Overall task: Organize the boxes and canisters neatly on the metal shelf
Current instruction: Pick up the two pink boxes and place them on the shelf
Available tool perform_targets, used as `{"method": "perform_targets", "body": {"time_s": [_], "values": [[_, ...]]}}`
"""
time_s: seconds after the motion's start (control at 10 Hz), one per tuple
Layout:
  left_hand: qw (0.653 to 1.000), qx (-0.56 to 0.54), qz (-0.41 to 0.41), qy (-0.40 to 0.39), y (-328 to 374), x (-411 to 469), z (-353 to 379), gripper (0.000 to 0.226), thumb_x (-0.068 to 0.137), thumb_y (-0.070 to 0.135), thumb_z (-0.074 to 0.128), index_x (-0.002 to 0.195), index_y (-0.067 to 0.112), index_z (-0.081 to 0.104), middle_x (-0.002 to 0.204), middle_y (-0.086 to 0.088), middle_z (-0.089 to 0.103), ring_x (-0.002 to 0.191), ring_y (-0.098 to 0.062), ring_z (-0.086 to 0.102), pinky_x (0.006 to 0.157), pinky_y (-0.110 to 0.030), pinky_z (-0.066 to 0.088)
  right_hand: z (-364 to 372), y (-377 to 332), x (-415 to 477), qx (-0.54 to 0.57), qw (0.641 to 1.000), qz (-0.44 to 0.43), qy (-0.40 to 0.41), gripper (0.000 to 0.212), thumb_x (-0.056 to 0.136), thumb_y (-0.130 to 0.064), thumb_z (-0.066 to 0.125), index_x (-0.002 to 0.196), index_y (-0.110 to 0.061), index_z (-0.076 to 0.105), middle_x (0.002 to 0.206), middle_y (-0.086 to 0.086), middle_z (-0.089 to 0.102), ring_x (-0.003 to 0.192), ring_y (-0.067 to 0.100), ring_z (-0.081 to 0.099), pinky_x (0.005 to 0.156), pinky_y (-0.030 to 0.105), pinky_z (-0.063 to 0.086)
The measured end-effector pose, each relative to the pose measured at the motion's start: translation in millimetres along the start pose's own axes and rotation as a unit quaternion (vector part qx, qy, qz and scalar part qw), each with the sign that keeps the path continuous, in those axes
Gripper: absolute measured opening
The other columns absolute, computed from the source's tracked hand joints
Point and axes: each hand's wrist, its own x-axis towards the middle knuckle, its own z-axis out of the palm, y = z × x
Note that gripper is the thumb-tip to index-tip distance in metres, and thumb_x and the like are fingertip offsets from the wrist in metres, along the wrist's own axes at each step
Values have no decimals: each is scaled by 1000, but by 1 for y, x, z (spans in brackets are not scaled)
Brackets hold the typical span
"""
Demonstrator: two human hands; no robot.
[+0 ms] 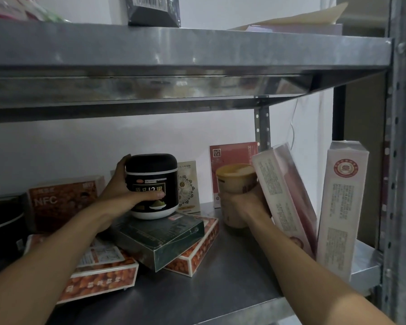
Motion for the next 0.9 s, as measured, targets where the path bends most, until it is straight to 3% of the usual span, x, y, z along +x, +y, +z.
{"method": "perform_targets", "body": {"time_s": [0.1, 0.2, 0.3, 0.5, 0.7, 0.9], "values": [[1000, -1, -8, 6, -3, 1, -4, 126, 39, 28, 97, 144, 41, 29, 113, 17, 57, 106, -5, 55, 98, -34, 44, 18, 13, 22, -89, 995, -26, -46, 40, 88, -21, 72, 79, -36, 35, 79, -15, 46, 69, -2, 44, 63, 5, 43], [1000, 1, -12, 21, -2, 1, -8, 120, 43, 16, 96, 143, 39, 33, 112, 15, 58, 111, -15, 56, 98, -38, 47, 23, 5, 19, -28, 998, -48, 7, 43, 65, -45, 83, 80, -31, 46, 76, -7, 55, 74, 8, 55, 83, 27, 49], [999, 6, -17, 36, 0, 1, -12, 116, 47, 7, 94, 143, 36, 35, 111, 13, 58, 112, -17, 56, 97, -37, 48, 30, 2, 15, -14, 993, -90, 71, 49, 60, -44, 90, 92, -31, 55, 82, -10, 65, 79, 7, 63, 79, 29, 53], [997, 23, -30, 62, 1, 1, -22, 108, 45, 8, 96, 134, 36, 40, 108, 14, 57, 111, -18, 57, 97, -39, 50, 37, -15, 16, 21, 991, -115, 68, 52, 63, -28, 91, 82, -39, 43, 82, -18, 56, 84, 13, 60, 85, 34, 52], [994, 45, -39, 87, 0, -1, -47, 118, 28, 28, 97, 132, 40, 41, 114, 11, 59, 110, -20, 58, 96, -43, 52, 67, -32, 6, 40, 995, -79, 37, 68, 43, -52, 84, 101, -36, 52, 92, -11, 65, 90, 17, 65, 88, 47, 56], [988, 60, -36, 137, 2, -11, -96, 119, 20, 38, 96, 127, 39, 43, 112, 11, 61, 107, -17, 60, 97, -45, 51, 87, -42, 1, -3, 994, -106, 28, 84, 54, -37, 91, 126, -30, 48, 105, -9, 61, 101, 19, 63, 91, 41, 55]]}}
